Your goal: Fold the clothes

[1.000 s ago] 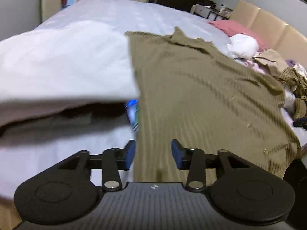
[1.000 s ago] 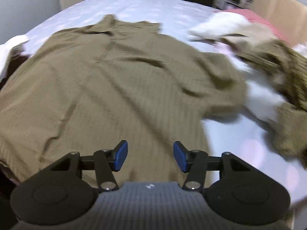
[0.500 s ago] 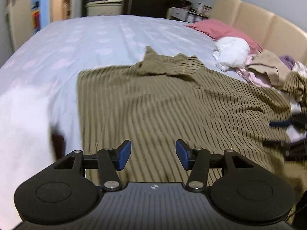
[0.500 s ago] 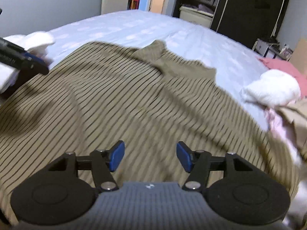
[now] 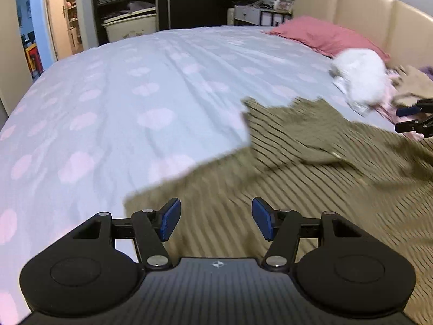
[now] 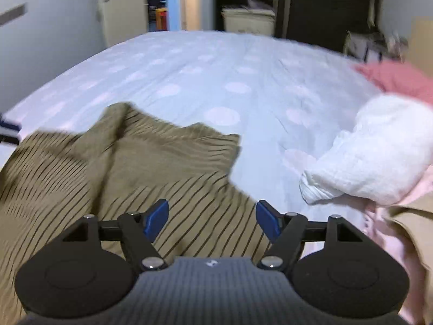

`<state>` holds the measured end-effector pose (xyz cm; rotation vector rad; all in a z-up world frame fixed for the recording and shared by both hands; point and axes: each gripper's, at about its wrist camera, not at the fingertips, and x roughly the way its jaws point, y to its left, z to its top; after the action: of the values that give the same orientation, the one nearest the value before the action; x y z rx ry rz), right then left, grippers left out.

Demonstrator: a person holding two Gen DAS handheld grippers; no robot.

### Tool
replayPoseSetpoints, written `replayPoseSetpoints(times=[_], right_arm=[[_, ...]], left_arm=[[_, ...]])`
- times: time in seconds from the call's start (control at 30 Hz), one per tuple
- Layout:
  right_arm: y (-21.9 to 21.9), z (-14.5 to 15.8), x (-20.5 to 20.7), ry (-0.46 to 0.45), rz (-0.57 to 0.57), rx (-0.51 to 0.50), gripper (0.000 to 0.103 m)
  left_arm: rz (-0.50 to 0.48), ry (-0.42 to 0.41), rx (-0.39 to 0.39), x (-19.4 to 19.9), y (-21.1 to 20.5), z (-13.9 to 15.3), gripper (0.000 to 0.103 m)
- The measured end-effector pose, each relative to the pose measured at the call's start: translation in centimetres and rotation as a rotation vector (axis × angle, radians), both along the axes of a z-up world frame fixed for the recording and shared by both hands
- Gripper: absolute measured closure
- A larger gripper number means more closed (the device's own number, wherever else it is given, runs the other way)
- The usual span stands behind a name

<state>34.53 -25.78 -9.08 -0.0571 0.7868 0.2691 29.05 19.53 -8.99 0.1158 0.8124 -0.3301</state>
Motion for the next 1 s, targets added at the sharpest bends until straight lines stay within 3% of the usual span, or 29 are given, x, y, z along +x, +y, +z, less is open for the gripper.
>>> replayPoseSetpoints(times=[0.13, 0.23, 0.3, 0.37, 0.4, 0.43, 0.5, 0.6, 0.67, 0.83, 0.9, 1.0], right_arm=[[1.5, -0.9, 3.3, -0.002, -0.007, 0.084, 0.029], [4.5, -1.2, 4.1, -0.019, 0.050, 0.118, 0.029], [6.8, -1.4, 4.3, -0.024, 0.092, 0.155, 0.029], [9.2, -1.4, 4.2, -0.025, 0.134, 0.186, 0.029], [10.4, -1.2, 4.0, -0.026, 0.156, 0.197, 0.029], [11.5, -1.0, 3.7, -0.028, 0.178, 0.205, 0.029], [13.8, -0.5, 3.1, -0.031, 0.223, 0.221, 0.029], [16.9, 0.6, 1.8, -0.036, 0.287, 0.264, 0.029], [18.2, 1.6, 1.2, -0.044, 0.283, 0.264, 0.029], [21.0, 4.0, -0.4, -0.064, 0.264, 0.269, 0.029], [20.1, 4.9, -0.8, -0.069, 0.231, 0.280, 0.029], [18.8, 5.7, -1.1, -0.051, 0.217, 0.264, 0.029]], left_arm=[[0.112, 0.079, -0.028, 3.7, 3.9, -2.1, 0.045], [0.253, 0.211, -0.141, 5.2, 7.1, -4.2, 0.045], [0.298, 0.244, -0.228, 5.3, 8.4, -5.1, 0.045], [0.302, 0.247, -0.246, 5.3, 8.6, -5.4, 0.046], [0.297, 0.247, -0.240, 5.3, 8.5, -5.4, 0.056], [0.285, 0.254, -0.237, 5.4, 8.3, -5.3, 0.093], [0.288, 0.250, -0.326, 5.4, 8.9, -4.8, 0.103], [0.354, 0.121, -0.401, 3.7, 8.9, -2.3, 0.103], [0.310, 0.000, -0.354, 1.5, 6.7, -0.4, 0.103], [0.015, -0.185, 0.035, -5.4, -4.9, 0.5, 0.103], [-0.068, -0.190, 0.102, -8.0, -9.2, -0.6, 0.103], [-0.169, -0.146, 0.133, -11.4, -14.2, -2.7, 0.101]])
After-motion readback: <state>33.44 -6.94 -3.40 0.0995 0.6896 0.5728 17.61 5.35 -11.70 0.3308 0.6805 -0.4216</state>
